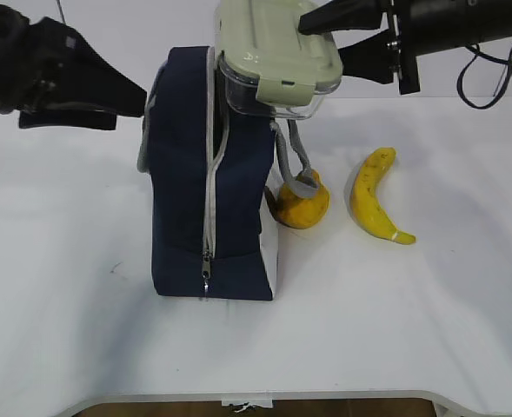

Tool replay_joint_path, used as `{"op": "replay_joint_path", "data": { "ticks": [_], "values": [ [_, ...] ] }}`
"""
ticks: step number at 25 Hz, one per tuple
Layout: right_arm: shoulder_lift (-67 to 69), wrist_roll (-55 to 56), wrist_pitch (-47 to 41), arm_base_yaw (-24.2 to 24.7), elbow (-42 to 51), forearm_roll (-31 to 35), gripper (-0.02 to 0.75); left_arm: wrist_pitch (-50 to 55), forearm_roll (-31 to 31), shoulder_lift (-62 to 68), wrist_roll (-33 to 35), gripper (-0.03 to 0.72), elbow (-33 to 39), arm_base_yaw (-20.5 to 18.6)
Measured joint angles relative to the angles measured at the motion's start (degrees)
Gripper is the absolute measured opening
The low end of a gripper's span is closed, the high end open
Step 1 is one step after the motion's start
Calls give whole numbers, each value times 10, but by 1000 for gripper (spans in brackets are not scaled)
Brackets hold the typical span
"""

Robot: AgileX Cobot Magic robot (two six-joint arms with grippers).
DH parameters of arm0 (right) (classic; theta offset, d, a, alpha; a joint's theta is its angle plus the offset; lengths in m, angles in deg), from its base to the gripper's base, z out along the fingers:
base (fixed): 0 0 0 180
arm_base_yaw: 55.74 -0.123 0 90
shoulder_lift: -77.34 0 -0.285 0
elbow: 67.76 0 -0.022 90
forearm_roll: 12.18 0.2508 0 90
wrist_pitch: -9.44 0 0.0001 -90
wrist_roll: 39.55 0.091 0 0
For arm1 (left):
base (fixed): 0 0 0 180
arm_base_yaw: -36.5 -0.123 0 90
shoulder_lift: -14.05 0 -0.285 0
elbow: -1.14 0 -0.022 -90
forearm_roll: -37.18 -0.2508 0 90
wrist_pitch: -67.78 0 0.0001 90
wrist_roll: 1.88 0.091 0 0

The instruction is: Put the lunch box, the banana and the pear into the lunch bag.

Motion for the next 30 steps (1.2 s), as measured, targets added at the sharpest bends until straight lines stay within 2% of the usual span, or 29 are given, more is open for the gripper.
{"op": "replay_joint_path", "data": {
  "ticks": [7,8,12,14,21,30],
  "values": [
    [0,0,13,-18,0,5,375,-44,-11,58,0,399,-14,35],
    [0,0,19,-20,0,6,375,-49,-11,61,0,370,-15,35],
    [0,-17,57,-38,0,7,375,-61,-18,62,1,103,-15,36],
    [0,-23,75,-45,0,7,375,-63,-26,62,2,17,-15,36],
    [17,-28,117,-51,0,-11,375,-63,-30,62,3,-2,-15,36],
    [18,-11,147,-35,1,-141,374,-63,-30,62,4,-2,-15,36]
  ]
}}
